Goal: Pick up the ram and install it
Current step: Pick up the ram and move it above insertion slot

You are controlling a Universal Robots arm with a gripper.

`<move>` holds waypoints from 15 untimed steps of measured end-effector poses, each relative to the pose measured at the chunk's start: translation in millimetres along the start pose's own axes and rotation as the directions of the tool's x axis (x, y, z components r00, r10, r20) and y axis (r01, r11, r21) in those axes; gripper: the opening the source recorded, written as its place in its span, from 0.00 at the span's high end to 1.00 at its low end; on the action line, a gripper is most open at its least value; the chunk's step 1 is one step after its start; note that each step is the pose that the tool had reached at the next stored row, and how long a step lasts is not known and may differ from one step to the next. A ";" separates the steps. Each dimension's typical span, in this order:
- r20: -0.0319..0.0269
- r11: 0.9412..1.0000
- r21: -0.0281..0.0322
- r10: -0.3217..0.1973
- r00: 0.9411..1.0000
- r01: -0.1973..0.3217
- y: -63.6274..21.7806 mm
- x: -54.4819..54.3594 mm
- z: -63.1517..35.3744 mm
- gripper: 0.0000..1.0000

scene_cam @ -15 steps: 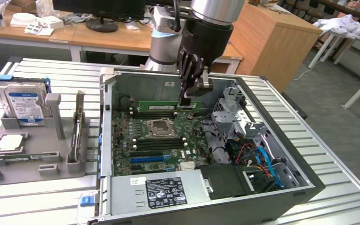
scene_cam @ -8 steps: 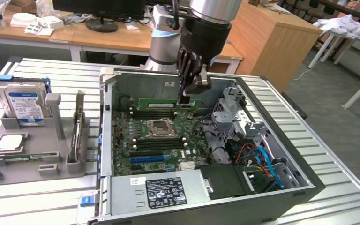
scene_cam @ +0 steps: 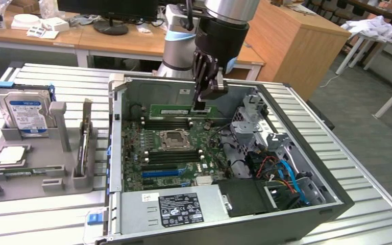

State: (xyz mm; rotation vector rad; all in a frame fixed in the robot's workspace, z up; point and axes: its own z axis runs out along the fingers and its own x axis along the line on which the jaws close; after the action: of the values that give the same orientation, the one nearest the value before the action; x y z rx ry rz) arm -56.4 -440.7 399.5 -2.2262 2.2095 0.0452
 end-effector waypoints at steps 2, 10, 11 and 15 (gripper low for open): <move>0.000 1.000 0.000 0.000 1.000 0.000 0.0 -2.2 0.3 0.88; 0.004 1.000 0.000 0.000 1.000 0.000 -0.1 -12.0 1.6 0.88; 0.004 1.000 0.000 0.000 1.000 0.000 -0.1 -12.9 1.7 0.88; 0.007 1.000 0.000 0.000 1.000 0.000 -0.1 -16.7 2.2 0.88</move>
State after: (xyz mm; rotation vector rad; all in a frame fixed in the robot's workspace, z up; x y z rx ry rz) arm -56.5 -424.0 397.7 -2.2228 2.2060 0.0526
